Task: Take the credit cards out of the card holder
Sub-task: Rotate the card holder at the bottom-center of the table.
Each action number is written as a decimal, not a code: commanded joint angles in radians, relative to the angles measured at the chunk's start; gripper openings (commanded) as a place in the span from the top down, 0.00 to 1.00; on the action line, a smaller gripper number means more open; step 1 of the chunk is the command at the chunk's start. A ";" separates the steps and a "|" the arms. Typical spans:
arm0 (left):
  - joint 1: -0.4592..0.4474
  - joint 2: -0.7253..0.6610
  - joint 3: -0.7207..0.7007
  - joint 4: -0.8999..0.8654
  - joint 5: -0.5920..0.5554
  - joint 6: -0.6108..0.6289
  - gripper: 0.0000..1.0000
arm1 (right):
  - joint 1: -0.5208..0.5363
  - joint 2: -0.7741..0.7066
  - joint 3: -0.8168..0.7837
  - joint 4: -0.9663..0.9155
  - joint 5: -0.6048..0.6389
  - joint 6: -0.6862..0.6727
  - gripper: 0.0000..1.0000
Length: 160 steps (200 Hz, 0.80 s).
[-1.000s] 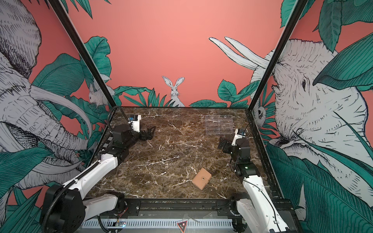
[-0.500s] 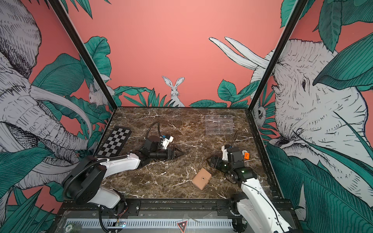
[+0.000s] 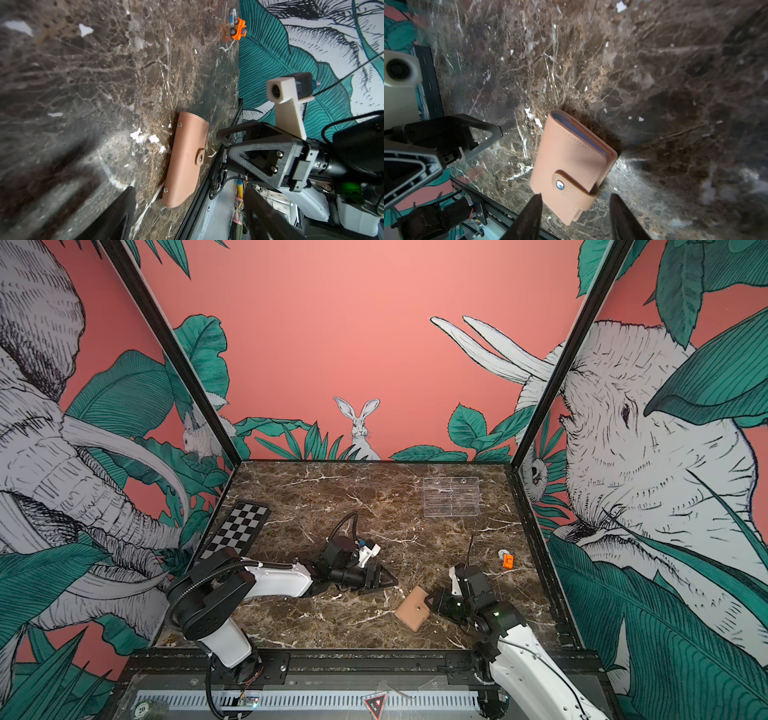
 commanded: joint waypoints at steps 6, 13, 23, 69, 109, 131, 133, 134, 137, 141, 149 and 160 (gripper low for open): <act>-0.023 0.020 0.025 0.063 -0.008 -0.038 0.19 | 0.032 0.013 -0.009 0.028 0.031 0.036 0.54; -0.024 0.023 0.026 0.064 -0.009 -0.038 0.19 | 0.038 0.020 -0.012 0.036 0.033 0.039 0.55; -0.026 0.026 0.022 0.063 -0.013 -0.038 0.20 | 0.045 0.030 -0.020 0.052 0.037 0.043 0.55; -0.026 0.058 -0.005 0.117 -0.017 -0.062 0.22 | 0.081 0.077 -0.058 0.174 0.036 0.087 0.59; -0.027 0.073 -0.014 0.142 -0.021 -0.070 0.23 | 0.105 0.131 -0.068 0.232 0.052 0.094 0.60; -0.027 0.078 -0.012 0.145 -0.022 -0.074 0.24 | 0.112 0.160 -0.078 0.270 0.056 0.104 0.62; -0.026 0.079 -0.013 0.146 -0.022 -0.074 0.24 | 0.113 0.162 -0.080 0.273 0.056 0.105 0.62; -0.027 0.079 -0.013 0.145 -0.023 -0.074 0.24 | 0.113 0.163 -0.080 0.275 0.056 0.106 0.62; -0.027 0.081 -0.012 0.144 -0.024 -0.073 0.24 | 0.114 0.166 -0.079 0.278 0.056 0.108 0.62; -0.027 0.082 -0.013 0.143 -0.025 -0.074 0.25 | 0.114 0.171 -0.081 0.286 0.055 0.109 0.62; -0.027 0.087 -0.012 0.145 -0.025 -0.075 0.25 | 0.117 0.179 -0.086 0.305 0.054 0.113 0.62; -0.028 0.093 -0.015 0.156 -0.025 -0.079 0.26 | 0.117 0.190 -0.088 0.328 0.051 0.118 0.62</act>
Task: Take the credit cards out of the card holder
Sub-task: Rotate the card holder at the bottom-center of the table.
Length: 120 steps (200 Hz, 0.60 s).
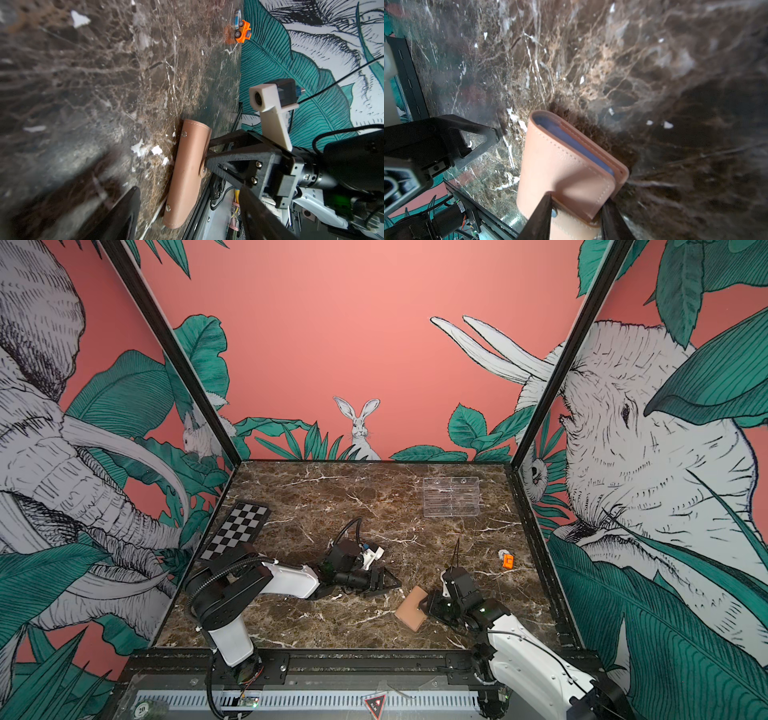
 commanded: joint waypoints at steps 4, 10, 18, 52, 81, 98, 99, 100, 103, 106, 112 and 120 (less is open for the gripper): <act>-0.005 0.019 -0.015 0.043 -0.009 -0.018 0.26 | 0.010 0.024 -0.015 0.083 0.017 0.018 0.62; -0.005 0.025 -0.018 0.055 -0.011 -0.025 0.27 | 0.010 0.030 -0.011 0.086 0.017 0.016 0.62; -0.005 0.034 -0.024 0.076 -0.011 -0.035 0.28 | 0.010 0.039 -0.005 0.088 0.018 0.011 0.62; -0.004 0.050 -0.036 0.123 -0.018 -0.058 0.29 | 0.010 0.062 -0.011 0.156 0.010 0.021 0.62; -0.005 0.044 -0.050 0.128 -0.027 -0.058 0.30 | 0.011 0.108 0.010 0.167 -0.003 0.006 0.63; -0.004 0.046 -0.056 0.134 -0.028 -0.061 0.31 | 0.011 0.118 0.004 0.194 -0.008 0.018 0.63; -0.004 0.046 -0.056 0.135 -0.027 -0.061 0.31 | 0.011 0.118 0.004 0.195 -0.008 0.019 0.63; -0.005 0.046 -0.057 0.134 -0.027 -0.061 0.31 | 0.011 0.118 0.004 0.196 -0.007 0.019 0.63; -0.004 0.048 -0.058 0.136 -0.025 -0.065 0.31 | 0.011 0.117 0.002 0.198 -0.007 0.021 0.63; -0.005 0.048 -0.060 0.138 -0.024 -0.066 0.31 | 0.010 0.116 0.001 0.198 -0.005 0.023 0.63; -0.006 0.049 -0.062 0.141 -0.022 -0.072 0.32 | 0.011 0.112 0.000 0.194 -0.003 0.024 0.63; -0.005 0.050 -0.069 0.148 -0.021 -0.078 0.32 | 0.010 0.102 -0.001 0.187 0.000 0.026 0.63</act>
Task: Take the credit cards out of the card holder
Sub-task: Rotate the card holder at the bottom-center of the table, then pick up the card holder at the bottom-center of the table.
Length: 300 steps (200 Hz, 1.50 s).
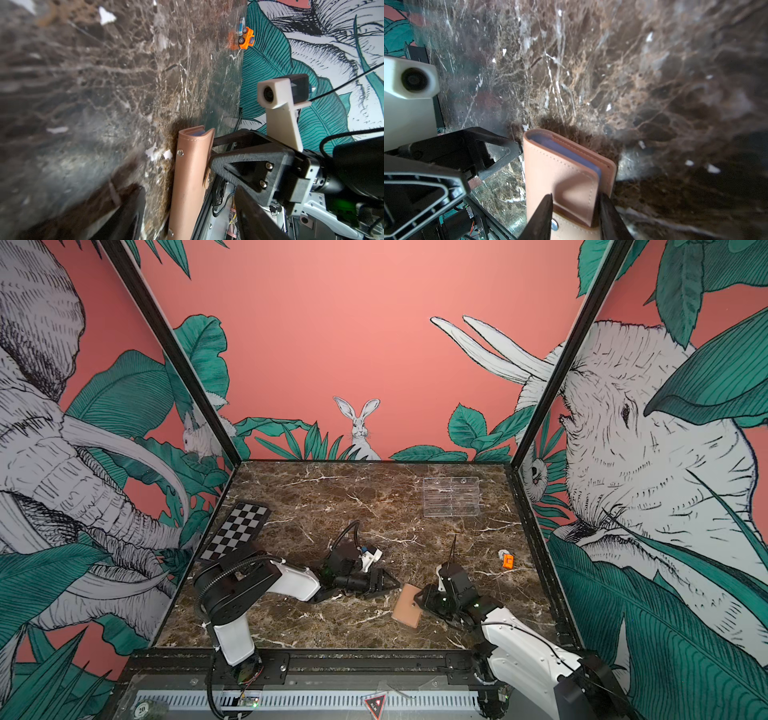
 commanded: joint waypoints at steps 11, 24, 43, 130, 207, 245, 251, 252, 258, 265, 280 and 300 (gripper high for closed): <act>-0.006 0.001 -0.037 0.038 -0.003 -0.031 0.32 | 0.005 -0.029 -0.005 0.007 0.011 0.015 0.63; -0.009 0.002 -0.042 0.036 0.000 -0.033 0.32 | 0.006 -0.063 -0.006 -0.024 0.019 0.018 0.59; -0.014 0.009 -0.046 0.039 0.000 -0.041 0.32 | 0.006 -0.132 0.003 -0.132 0.059 0.020 0.56; -0.060 0.047 -0.026 0.062 0.007 -0.064 0.34 | 0.006 -0.236 -0.043 -0.168 -0.016 0.037 0.57; -0.077 0.084 -0.018 0.098 0.015 -0.081 0.54 | 0.010 -0.175 -0.076 -0.008 -0.041 0.055 0.67; -0.080 0.098 -0.002 0.102 0.031 -0.070 0.61 | 0.010 -0.141 -0.073 0.022 -0.045 0.048 0.69; -0.081 0.097 0.002 0.101 0.036 -0.067 0.63 | 0.011 -0.132 -0.073 0.028 -0.047 0.047 0.69; -0.082 0.097 0.003 0.100 0.036 -0.067 0.63 | 0.011 -0.130 -0.073 0.030 -0.047 0.047 0.69; -0.083 0.097 0.006 0.099 0.037 -0.065 0.63 | 0.012 -0.120 -0.071 0.037 -0.050 0.045 0.70; -0.085 0.099 0.011 0.094 0.040 -0.062 0.64 | 0.011 -0.109 -0.071 0.045 -0.053 0.042 0.70; -0.085 0.100 0.016 0.079 0.042 -0.054 0.68 | 0.011 -0.088 -0.068 0.060 -0.056 0.039 0.71; -0.085 0.100 0.019 0.070 0.040 -0.044 0.72 | 0.012 -0.073 -0.060 0.066 -0.056 0.032 0.71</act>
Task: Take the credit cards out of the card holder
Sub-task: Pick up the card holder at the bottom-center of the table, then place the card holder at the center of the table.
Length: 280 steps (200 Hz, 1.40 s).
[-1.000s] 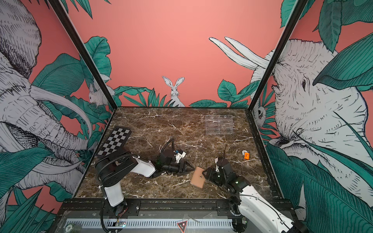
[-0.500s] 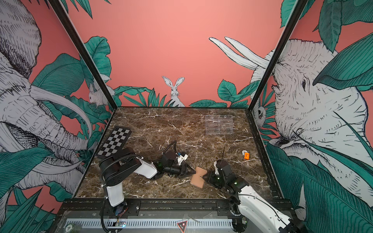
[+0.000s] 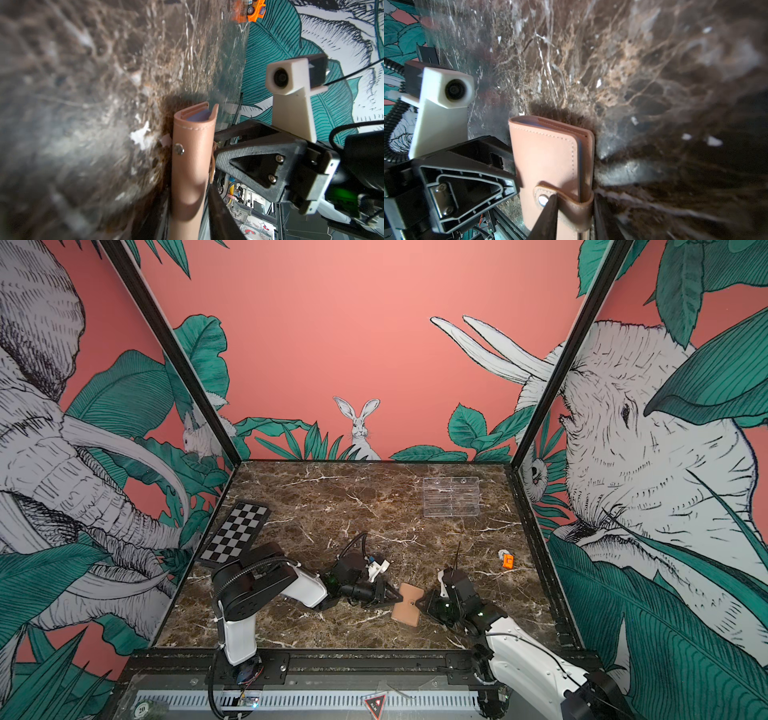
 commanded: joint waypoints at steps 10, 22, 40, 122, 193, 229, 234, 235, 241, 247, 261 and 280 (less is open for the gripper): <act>-0.011 0.009 0.019 -0.017 0.011 0.016 0.76 | 0.011 0.020 0.017 0.051 -0.017 -0.019 0.71; -0.011 0.009 0.018 -0.004 0.007 0.010 0.83 | 0.011 0.027 0.024 0.052 -0.017 -0.026 0.71; -0.011 0.005 0.014 0.005 0.008 0.007 0.91 | 0.011 0.036 0.031 0.054 -0.017 -0.034 0.71; 0.033 -0.100 -0.050 -0.034 -0.143 0.005 1.00 | 0.011 -0.063 0.138 -0.104 0.035 -0.089 0.32; 0.162 -0.204 -0.102 -0.160 -0.151 0.054 1.00 | 0.011 -0.043 0.222 -0.162 0.035 -0.141 0.25; 0.191 -0.205 -0.074 -0.210 -0.104 0.108 1.00 | 0.011 -0.015 0.219 -0.124 0.027 -0.136 0.25; 0.194 -0.204 -0.070 -0.223 -0.104 0.115 1.00 | 0.011 -0.013 0.215 -0.113 0.027 -0.134 0.25; 0.195 -0.204 -0.069 -0.225 -0.105 0.116 1.00 | 0.011 -0.012 0.215 -0.111 0.026 -0.134 0.26; 0.197 -0.201 -0.067 -0.235 -0.103 0.122 1.00 | 0.011 -0.009 0.215 -0.104 0.026 -0.133 0.25; 0.201 -0.197 -0.067 -0.236 -0.103 0.124 1.00 | 0.011 -0.006 0.214 -0.102 0.025 -0.132 0.25; 0.206 -0.189 -0.070 -0.230 -0.104 0.125 1.00 | 0.011 0.006 0.218 -0.101 0.020 -0.139 0.26; 0.213 -0.184 -0.061 -0.267 -0.107 0.157 1.00 | 0.011 0.016 0.219 -0.089 0.017 -0.138 0.26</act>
